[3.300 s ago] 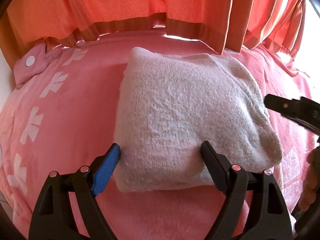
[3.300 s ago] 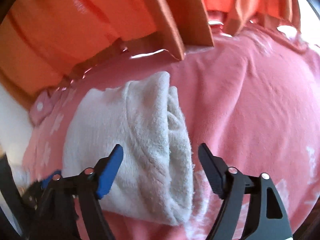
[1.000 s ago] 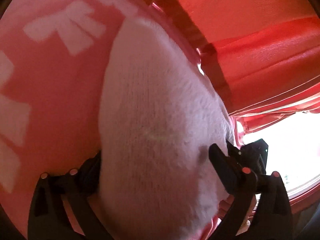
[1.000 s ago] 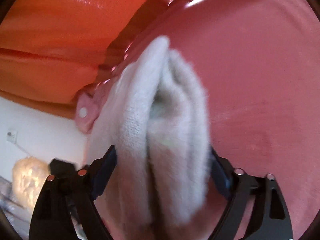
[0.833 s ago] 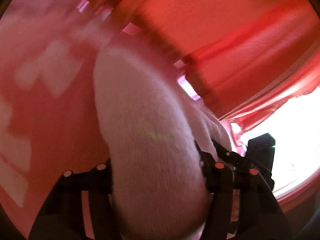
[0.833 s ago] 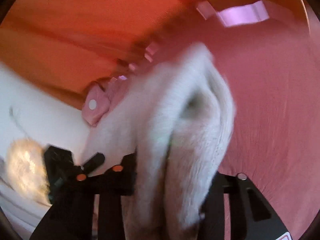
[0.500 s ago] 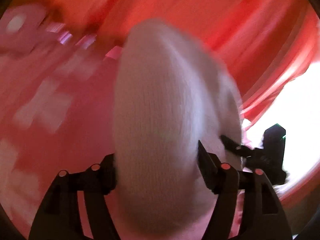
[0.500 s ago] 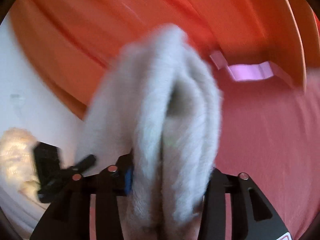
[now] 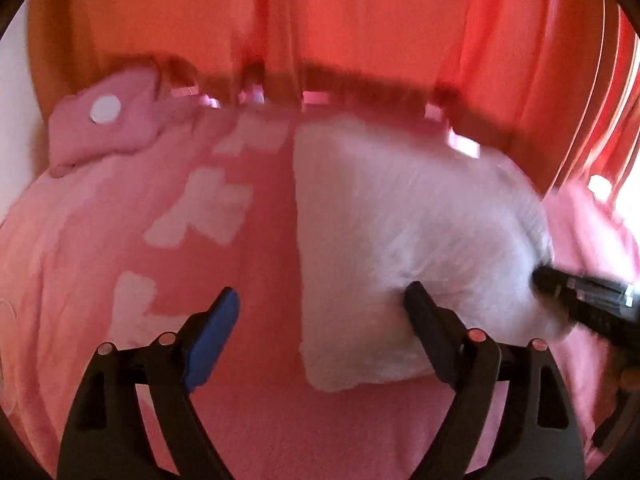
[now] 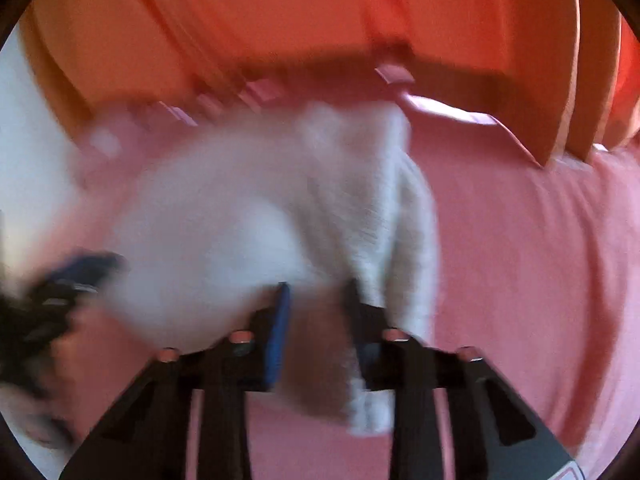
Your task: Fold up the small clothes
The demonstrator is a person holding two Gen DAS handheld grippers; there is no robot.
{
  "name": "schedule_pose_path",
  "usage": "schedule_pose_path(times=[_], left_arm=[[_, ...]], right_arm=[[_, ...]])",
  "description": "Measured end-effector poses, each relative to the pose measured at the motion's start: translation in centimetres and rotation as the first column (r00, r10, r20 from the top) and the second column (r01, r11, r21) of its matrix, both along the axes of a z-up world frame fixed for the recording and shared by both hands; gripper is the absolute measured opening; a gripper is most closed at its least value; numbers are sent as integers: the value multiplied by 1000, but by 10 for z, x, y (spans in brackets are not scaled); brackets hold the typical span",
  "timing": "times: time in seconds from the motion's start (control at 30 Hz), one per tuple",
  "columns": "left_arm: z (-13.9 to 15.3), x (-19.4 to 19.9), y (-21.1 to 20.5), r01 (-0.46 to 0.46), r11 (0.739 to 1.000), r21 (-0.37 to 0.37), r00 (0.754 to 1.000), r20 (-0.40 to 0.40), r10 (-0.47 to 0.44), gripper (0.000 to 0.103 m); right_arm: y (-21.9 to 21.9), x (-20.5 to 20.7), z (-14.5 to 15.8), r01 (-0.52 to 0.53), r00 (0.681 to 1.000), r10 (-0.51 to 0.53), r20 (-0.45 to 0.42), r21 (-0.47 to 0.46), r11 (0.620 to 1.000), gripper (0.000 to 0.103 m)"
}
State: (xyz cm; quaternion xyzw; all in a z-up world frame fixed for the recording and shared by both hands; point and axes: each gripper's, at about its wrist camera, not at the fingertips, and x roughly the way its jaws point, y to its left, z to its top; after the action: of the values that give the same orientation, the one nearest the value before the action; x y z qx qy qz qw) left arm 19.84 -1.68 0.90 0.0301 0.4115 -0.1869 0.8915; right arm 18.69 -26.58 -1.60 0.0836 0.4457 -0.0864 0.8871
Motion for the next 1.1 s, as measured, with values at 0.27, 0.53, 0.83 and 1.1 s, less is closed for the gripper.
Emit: schedule_pose_path(times=[0.27, 0.53, 0.83, 1.1], left_arm=[[14, -28, 10, -60, 998, -5, 998, 32, 60, 86], [-2, -74, 2, -123, 992, 19, 992, 26, 122, 93], [-41, -103, -2, -173, 981, 84, 985, 24, 171, 93], [-39, -108, -10, -168, 978, 122, 985, 69, 160, 93]], right_arm=[[5, -39, 29, 84, 983, -100, 152, 113, 990, 29], [55, -84, 5, 142, 975, -129, 183, -63, 988, 74], [66, -100, -24, 190, 972, -175, 155, -85, 978, 78], [77, -102, -33, 190, 971, -172, 167, -98, 977, 81]])
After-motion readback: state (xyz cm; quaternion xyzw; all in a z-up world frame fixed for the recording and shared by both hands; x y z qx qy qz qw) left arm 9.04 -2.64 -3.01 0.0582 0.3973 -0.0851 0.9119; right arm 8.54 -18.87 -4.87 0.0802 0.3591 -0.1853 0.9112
